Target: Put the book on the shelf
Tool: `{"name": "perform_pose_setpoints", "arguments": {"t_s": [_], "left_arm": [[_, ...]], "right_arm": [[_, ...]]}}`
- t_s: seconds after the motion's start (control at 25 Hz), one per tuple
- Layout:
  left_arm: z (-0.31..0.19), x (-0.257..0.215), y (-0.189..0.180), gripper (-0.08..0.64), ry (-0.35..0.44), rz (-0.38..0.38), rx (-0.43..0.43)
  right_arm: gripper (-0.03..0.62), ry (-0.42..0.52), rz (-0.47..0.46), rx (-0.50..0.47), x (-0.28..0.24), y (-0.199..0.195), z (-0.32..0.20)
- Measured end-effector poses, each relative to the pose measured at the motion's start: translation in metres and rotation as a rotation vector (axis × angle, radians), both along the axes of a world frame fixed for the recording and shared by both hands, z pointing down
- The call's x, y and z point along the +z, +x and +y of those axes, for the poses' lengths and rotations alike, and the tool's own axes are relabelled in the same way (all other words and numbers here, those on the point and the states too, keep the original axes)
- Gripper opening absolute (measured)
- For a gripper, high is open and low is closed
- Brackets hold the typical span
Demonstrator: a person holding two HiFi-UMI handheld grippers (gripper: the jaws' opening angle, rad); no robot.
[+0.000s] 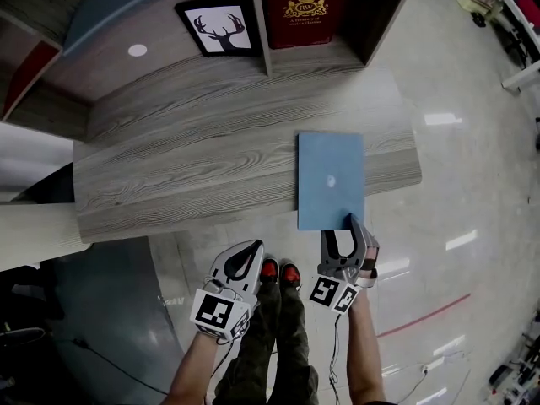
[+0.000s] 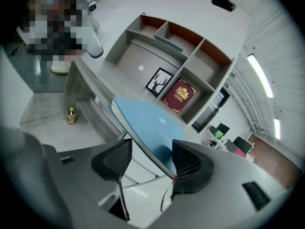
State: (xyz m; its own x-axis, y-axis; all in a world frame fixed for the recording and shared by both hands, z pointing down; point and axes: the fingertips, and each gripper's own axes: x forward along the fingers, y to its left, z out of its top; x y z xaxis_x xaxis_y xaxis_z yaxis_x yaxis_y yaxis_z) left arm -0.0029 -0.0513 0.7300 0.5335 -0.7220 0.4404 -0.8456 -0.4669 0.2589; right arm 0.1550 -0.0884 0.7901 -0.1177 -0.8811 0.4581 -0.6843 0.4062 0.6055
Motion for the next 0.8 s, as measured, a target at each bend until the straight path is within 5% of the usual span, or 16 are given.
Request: {"name": "perform_pose_setpoints", "arguments": {"t_s": [0.52, 0.8], "left_arm": [[0.001, -0.011, -0.005, 0.006, -0.001, 0.015, -0.023], [0.001, -0.03, -0.008, 0.006, 0.016, 0.017, -0.029]], "right_arm": [[0.117, -0.022, -0.117, 0.067, -0.02, 0.004, -0.004], [0.07, -0.028, -0.271, 0.099, -0.035, 0.014, -0.006]]}}
